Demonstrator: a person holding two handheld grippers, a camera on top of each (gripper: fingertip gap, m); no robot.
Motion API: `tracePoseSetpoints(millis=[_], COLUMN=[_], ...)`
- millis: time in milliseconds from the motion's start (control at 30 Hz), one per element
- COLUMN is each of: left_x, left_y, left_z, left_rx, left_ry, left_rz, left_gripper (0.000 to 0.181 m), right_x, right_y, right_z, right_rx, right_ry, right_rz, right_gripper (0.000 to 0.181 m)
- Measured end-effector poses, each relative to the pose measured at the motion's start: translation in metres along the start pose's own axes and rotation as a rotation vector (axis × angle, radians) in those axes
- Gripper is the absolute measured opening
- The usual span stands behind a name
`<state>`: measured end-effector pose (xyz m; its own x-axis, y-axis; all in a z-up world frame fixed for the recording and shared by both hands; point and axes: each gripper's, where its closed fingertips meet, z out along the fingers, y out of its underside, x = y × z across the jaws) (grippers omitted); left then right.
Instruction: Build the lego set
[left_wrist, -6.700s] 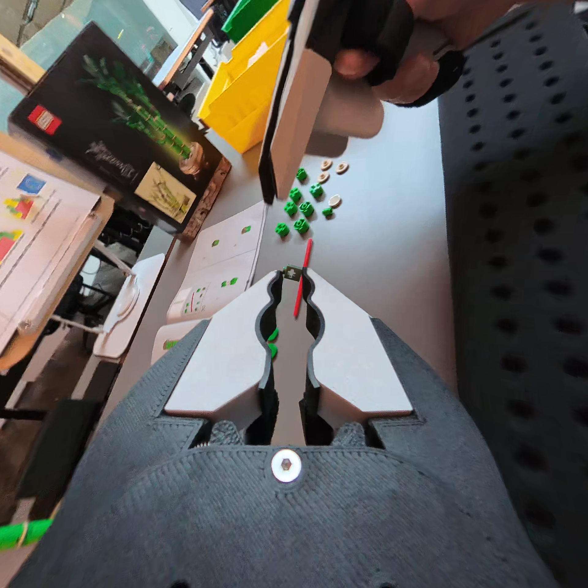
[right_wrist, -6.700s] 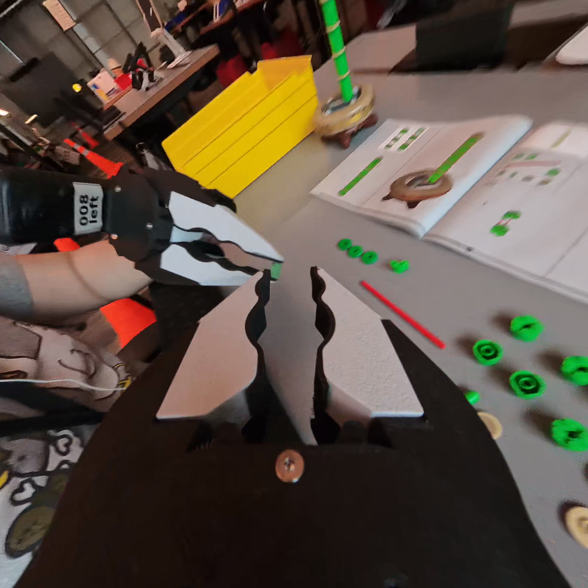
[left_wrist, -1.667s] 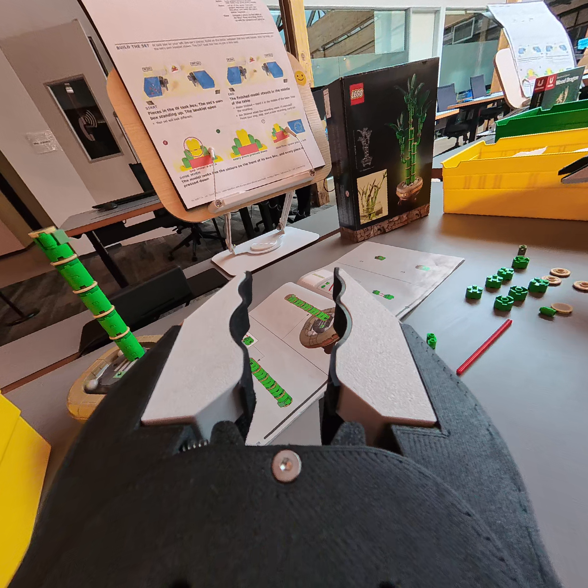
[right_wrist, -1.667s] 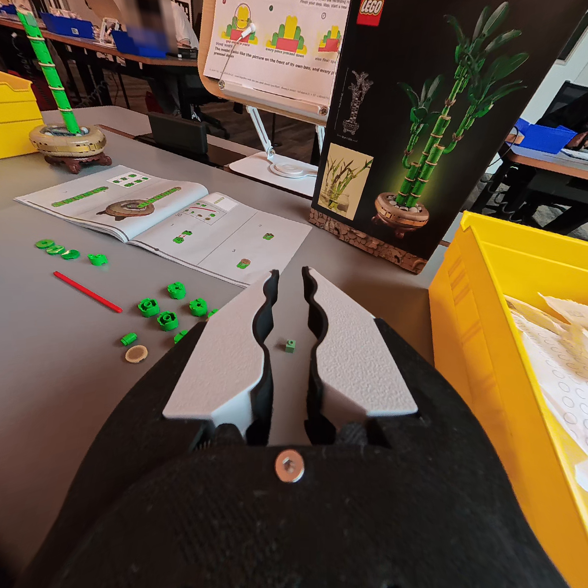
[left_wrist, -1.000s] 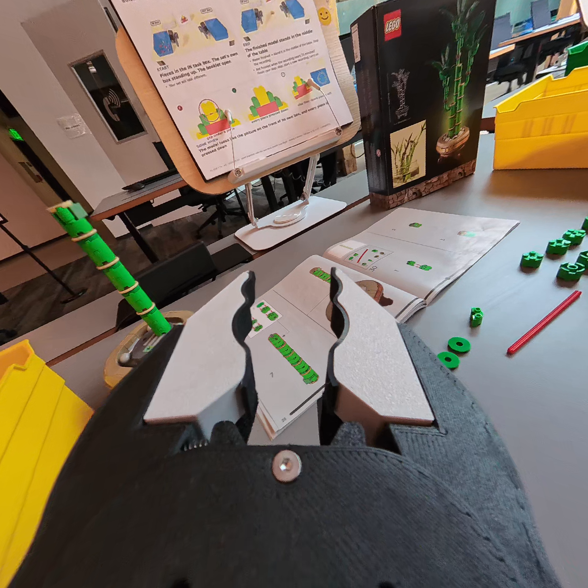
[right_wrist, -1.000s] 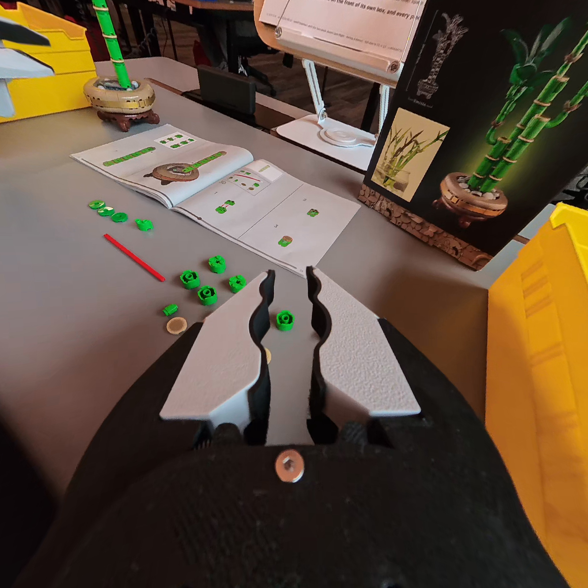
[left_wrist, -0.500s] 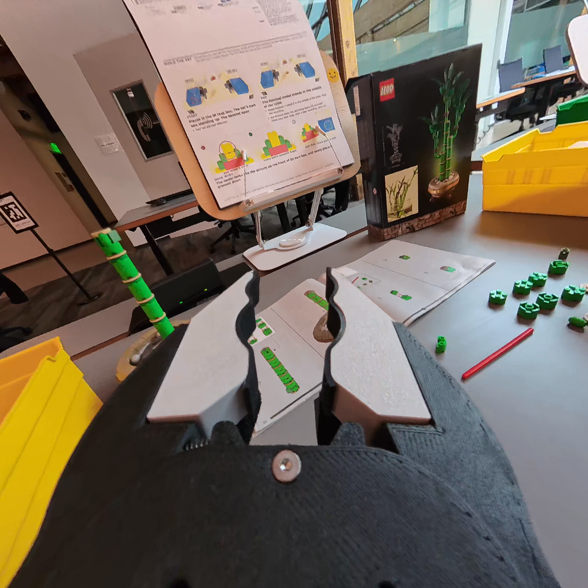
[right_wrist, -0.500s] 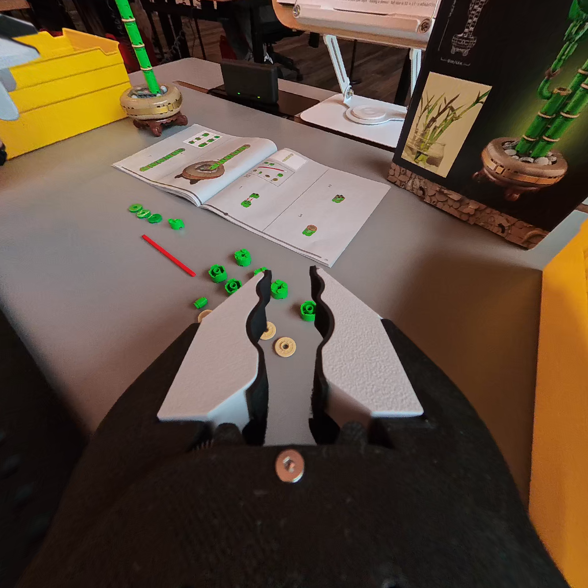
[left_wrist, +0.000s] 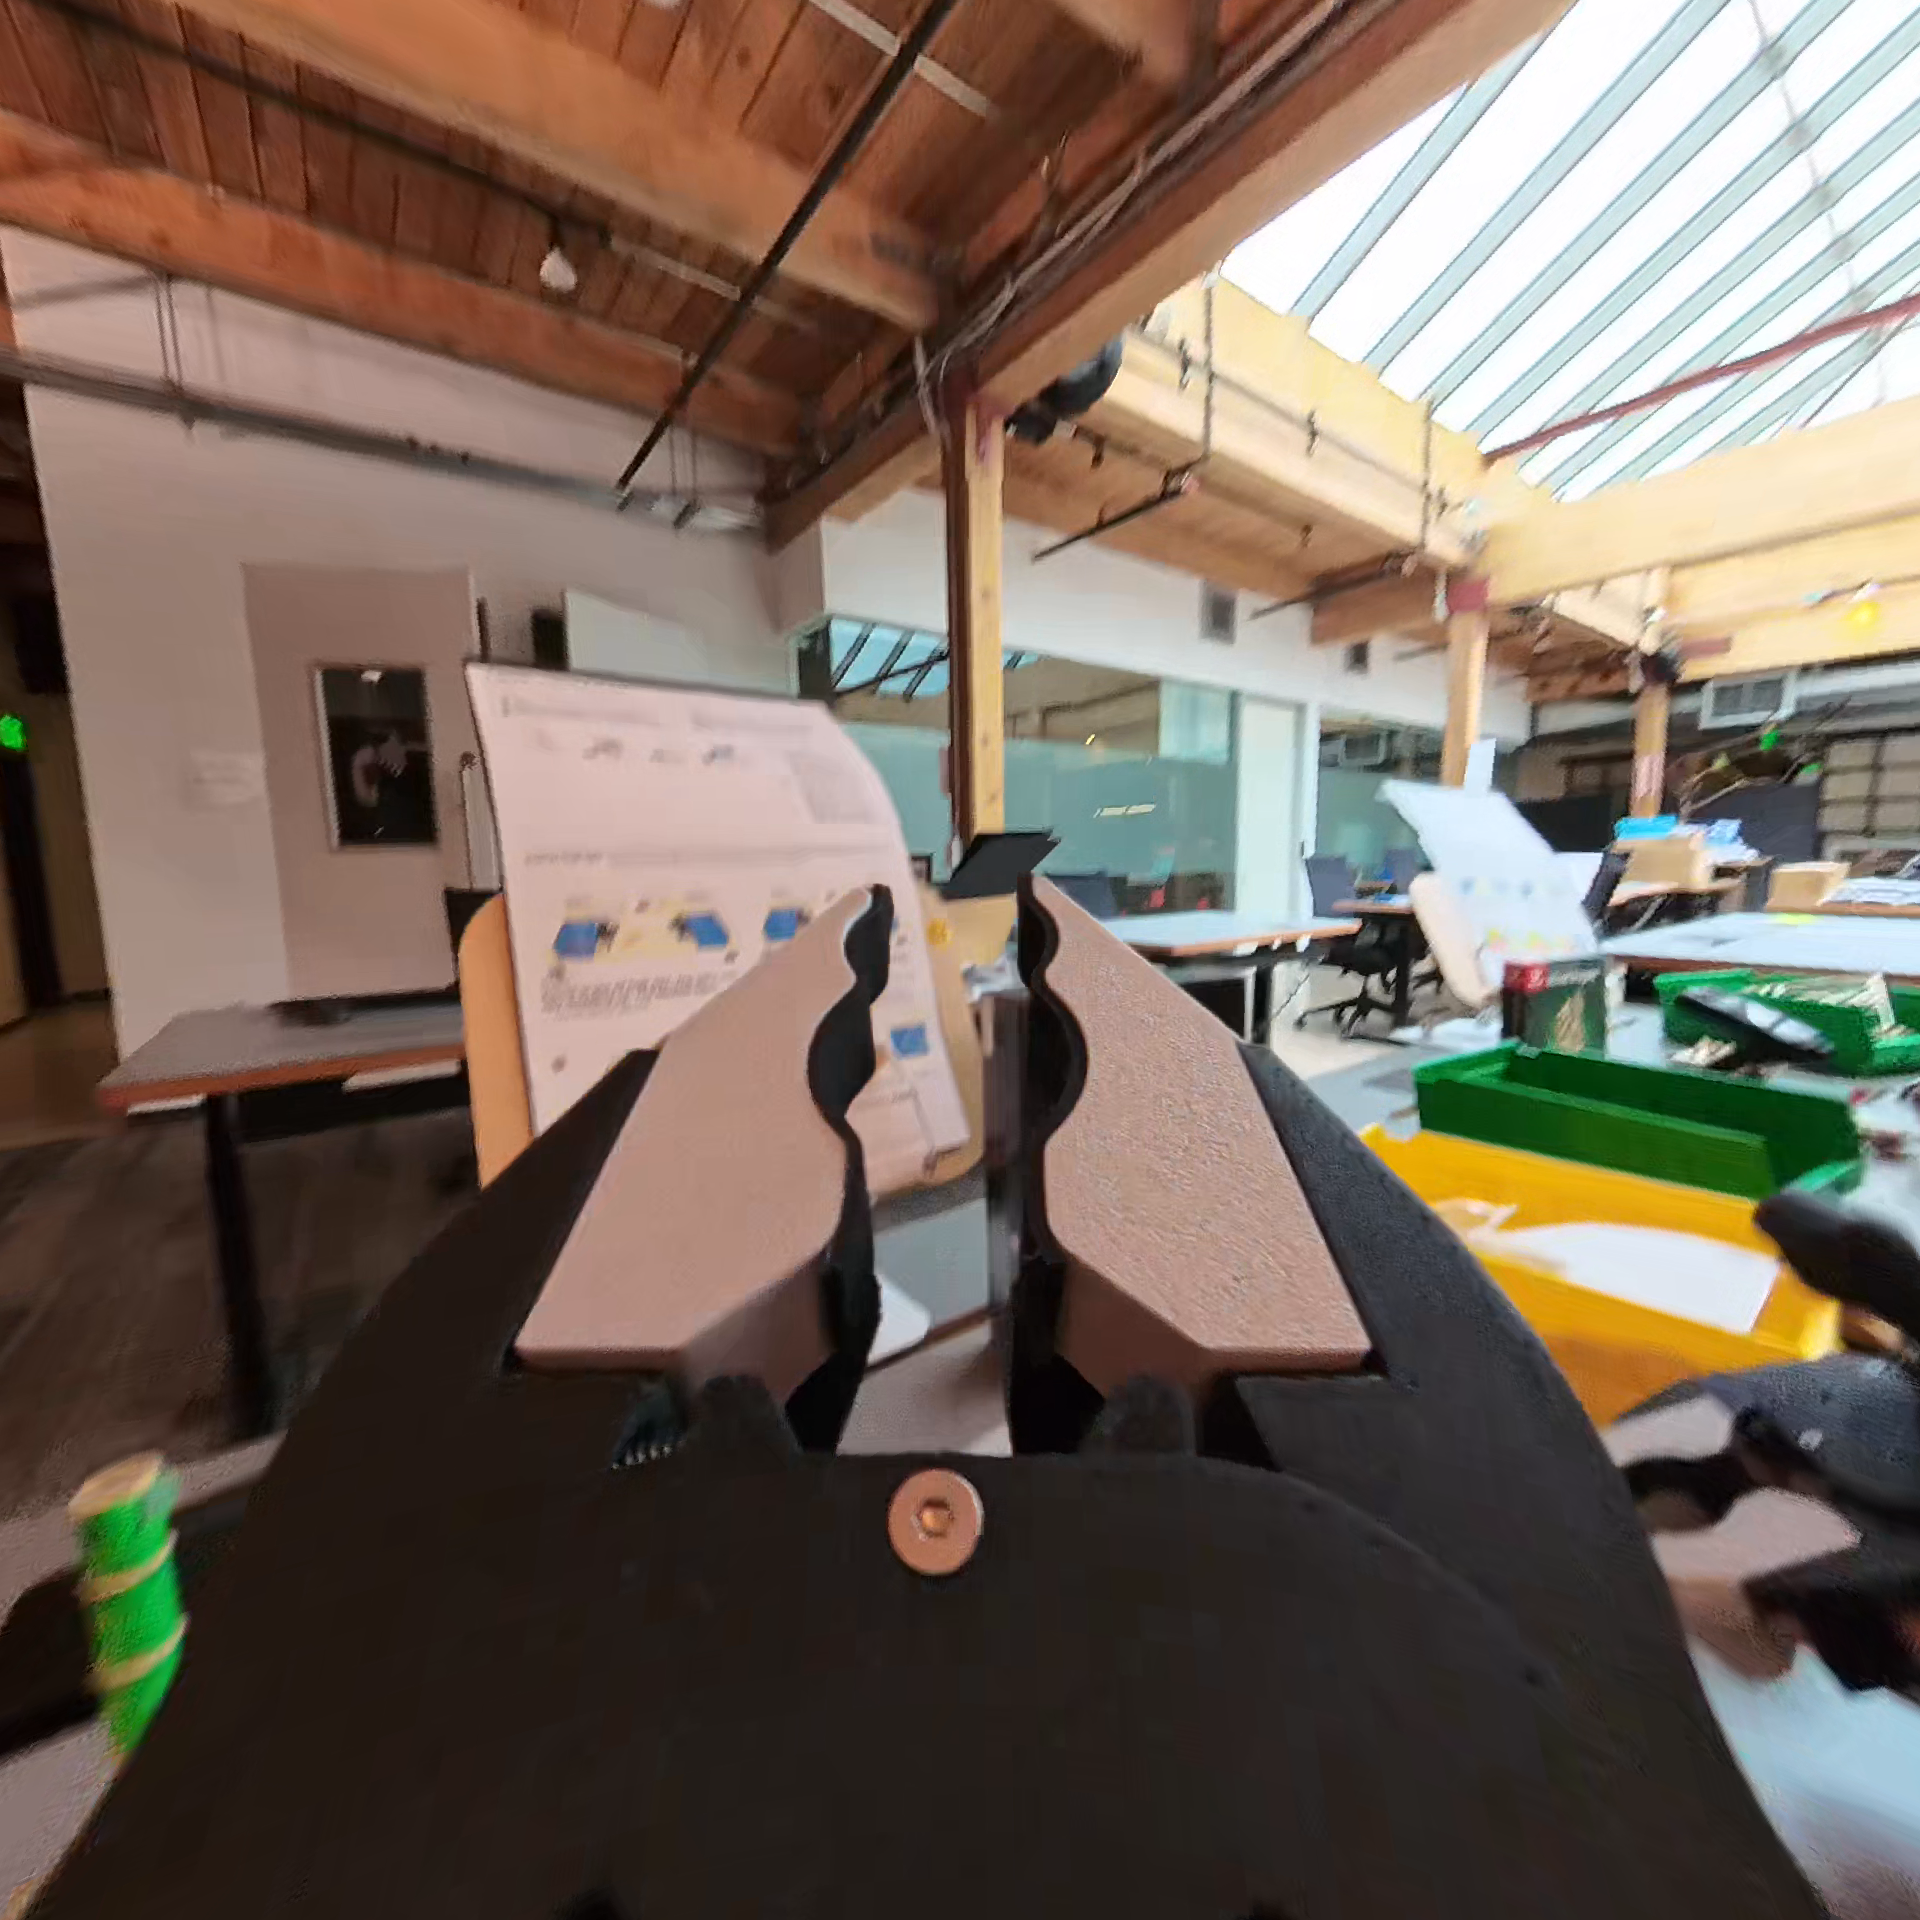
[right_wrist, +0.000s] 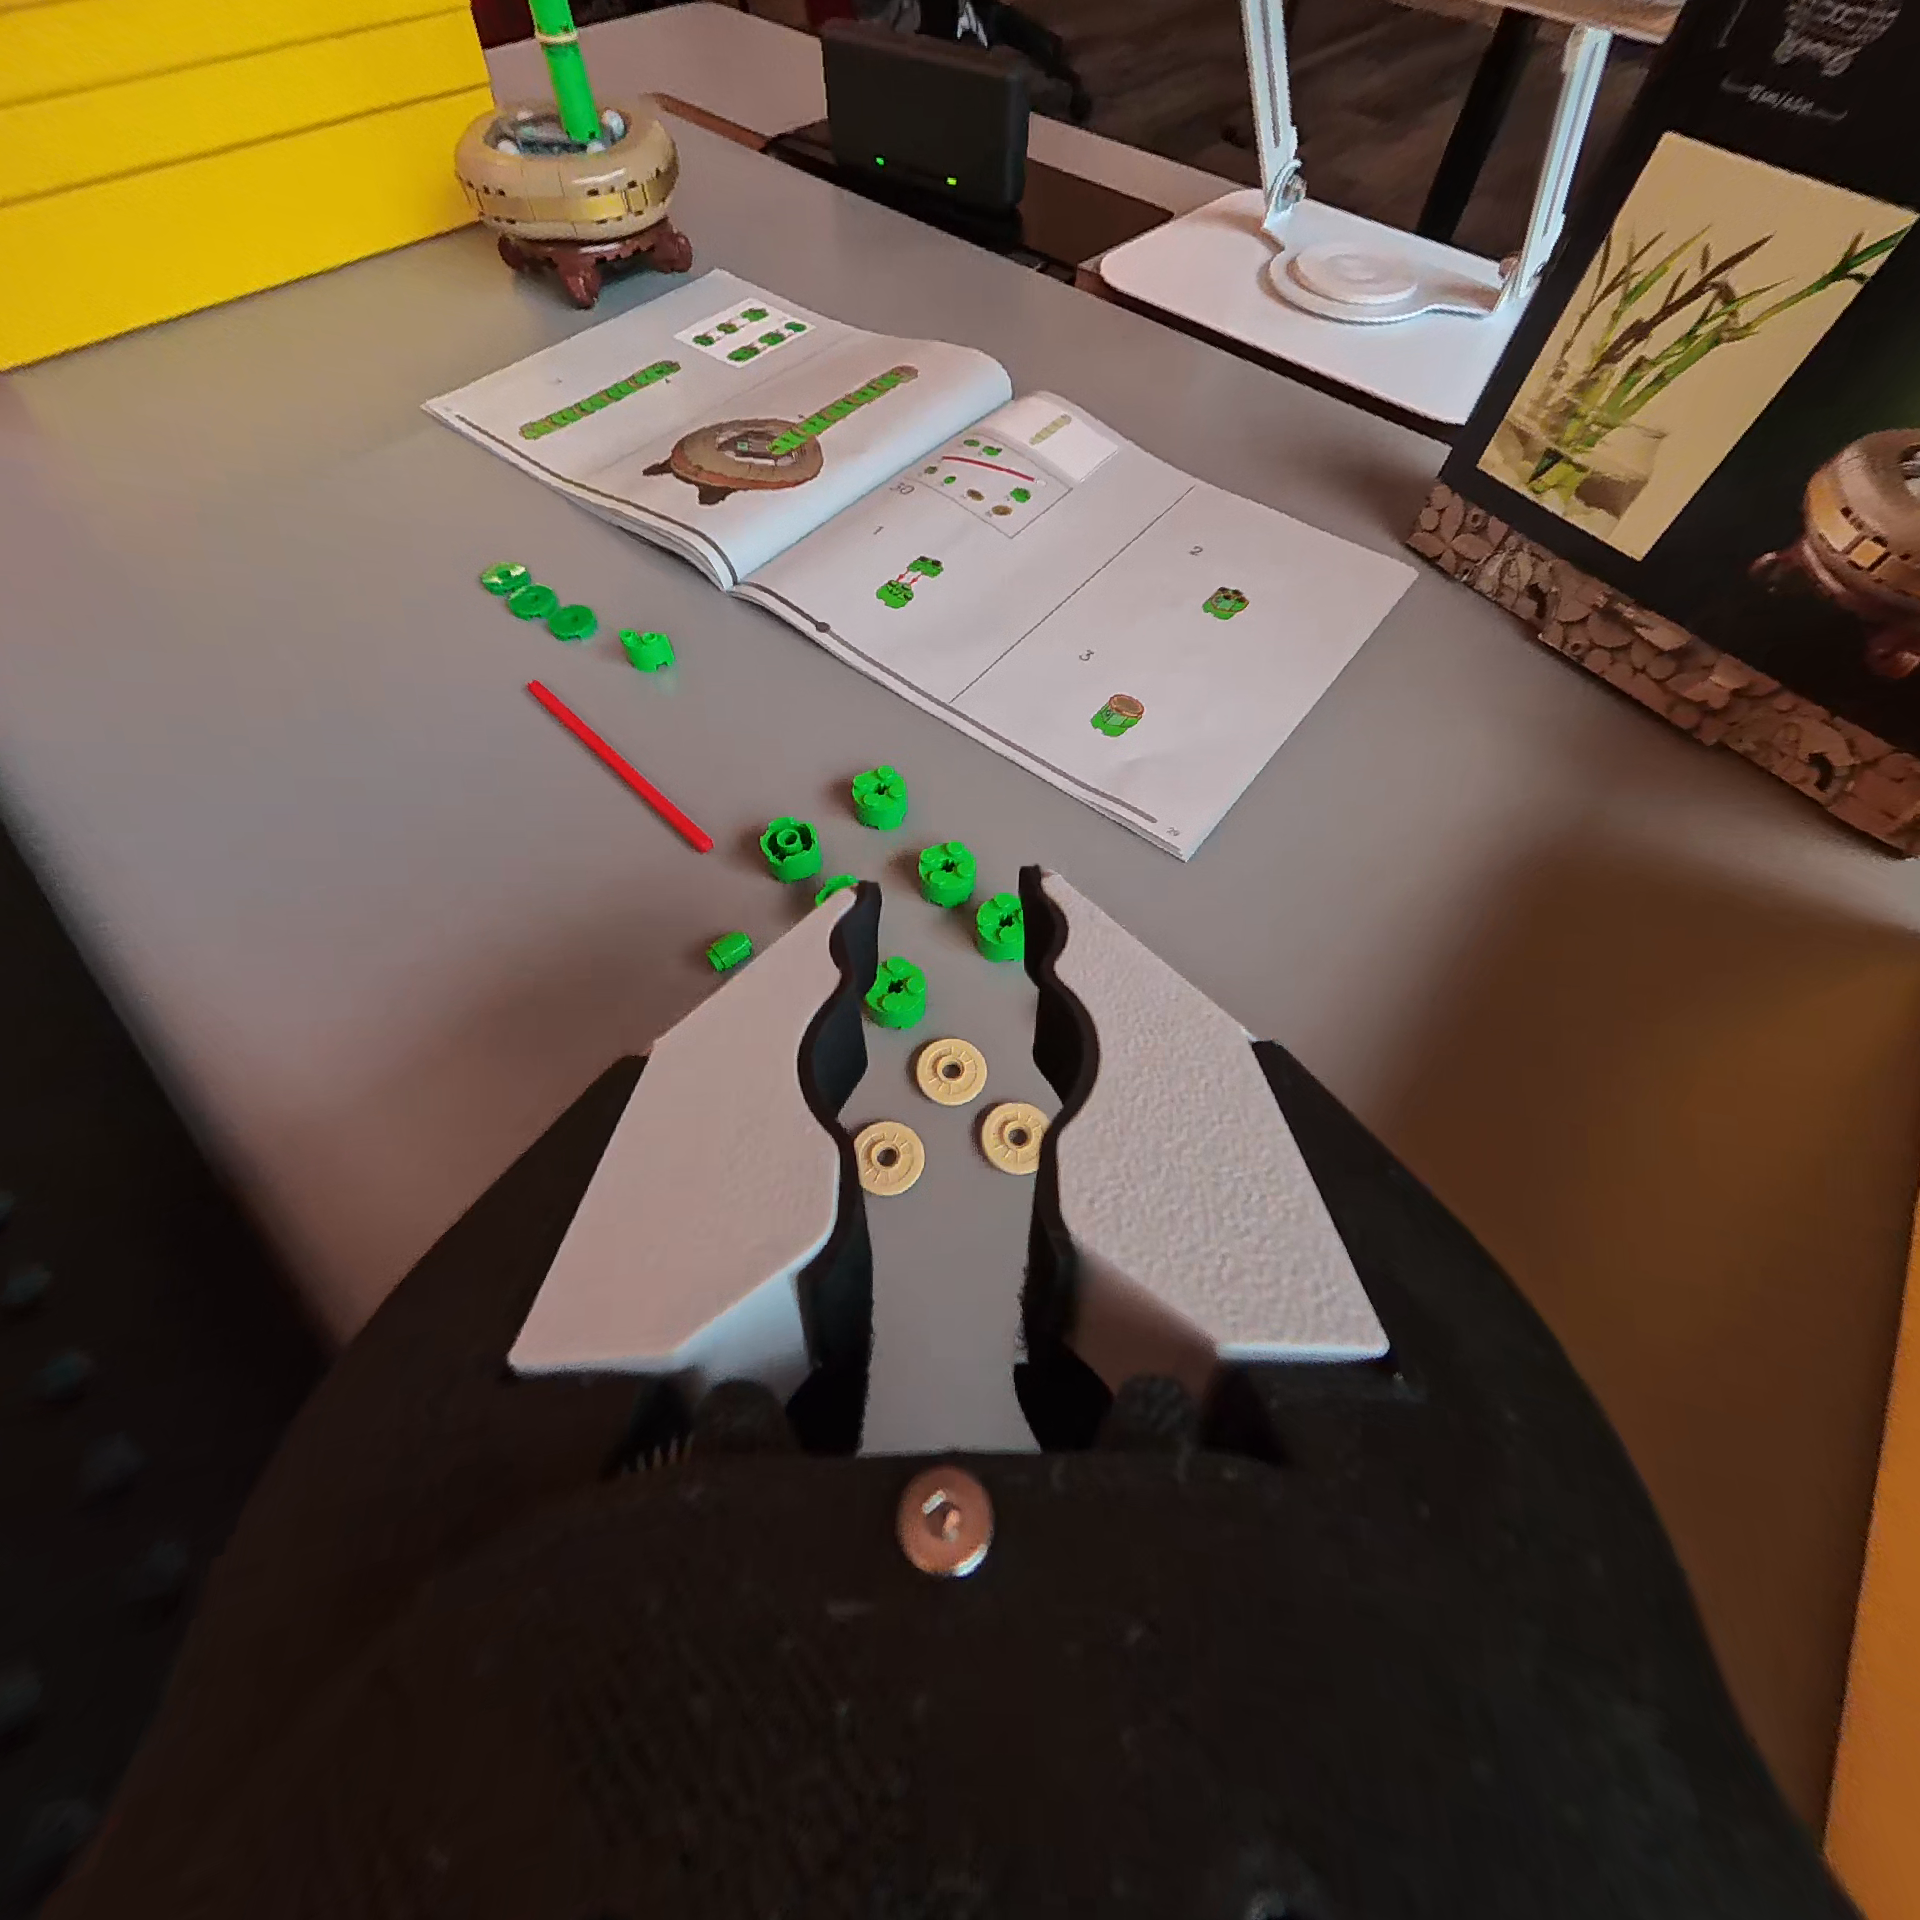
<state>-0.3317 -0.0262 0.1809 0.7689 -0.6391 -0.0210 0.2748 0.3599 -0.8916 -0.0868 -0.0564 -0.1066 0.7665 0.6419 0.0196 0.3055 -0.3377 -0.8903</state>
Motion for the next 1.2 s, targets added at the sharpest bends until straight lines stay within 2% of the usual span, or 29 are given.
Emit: tracePoseSetpoints(millis=[67,133,233,300,467,600,667,800,867,967,1000,1067,1200], left_x=[0.008,0.013,0.021,0.016,-0.007,-0.013,-0.011,-0.010,-0.009,-0.011,-0.012,-0.011,-0.004], left_y=[-0.027,-0.043,-0.056,-0.053,-0.037,-0.018,-0.010,0.004,0.010,0.017,0.019,0.023,0.041], left_z=[0.015,0.026,0.030,0.028,0.027,0.033,0.037,0.042,0.044,0.044,0.044,0.046,0.050], left_rx=[0.060,0.077,0.106,0.099,0.067,-0.024,-0.067,-0.119,-0.141,-0.184,-0.194,-0.215,-0.295], left_ry=[0.051,0.091,0.175,0.174,0.121,0.066,0.067,0.084,0.097,0.093,0.086,0.079,0.094], left_rz=[-0.019,-0.037,-0.064,-0.068,-0.076,0.062,0.106,0.087,0.068,0.086,0.101,0.124,0.179], left_gripper=[0.022,0.011,0.000,0.000,0.000,0.000,0.000,0.000,0.000,0.000,0.000,0.000,0.000], right_x=[-0.001,-0.002,-0.008,-0.006,0.014,0.046,0.056,0.055,0.057,0.052,0.057,0.077,0.055], right_y=[0.003,0.002,-0.024,-0.046,-0.106,-0.159,-0.176,-0.187,-0.188,-0.173,-0.165,-0.158,-0.160], right_z=[0.002,0.002,-0.006,-0.016,-0.042,-0.057,-0.059,-0.043,-0.032,-0.012,-0.006,0.007,0.035], right_rx=[-0.012,-0.009,0.088,0.130,0.105,0.035,-0.011,-0.096,-0.092,-0.041,-0.094,-0.133,-0.099], right_ry=[0.006,0.002,-0.033,-0.033,0.051,0.198,0.218,0.094,0.062,-0.045,-0.056,0.001,-0.175], right_rz=[-0.008,-0.006,0.031,0.028,-0.093,-0.204,-0.220,-0.134,-0.095,-0.137,-0.143,-0.084,0.015], right_gripper=[0.028,0.028,0.028,0.027,0.027,0.027,0.026,0.025,0.026,0.022,0.022,0.022,0.022])
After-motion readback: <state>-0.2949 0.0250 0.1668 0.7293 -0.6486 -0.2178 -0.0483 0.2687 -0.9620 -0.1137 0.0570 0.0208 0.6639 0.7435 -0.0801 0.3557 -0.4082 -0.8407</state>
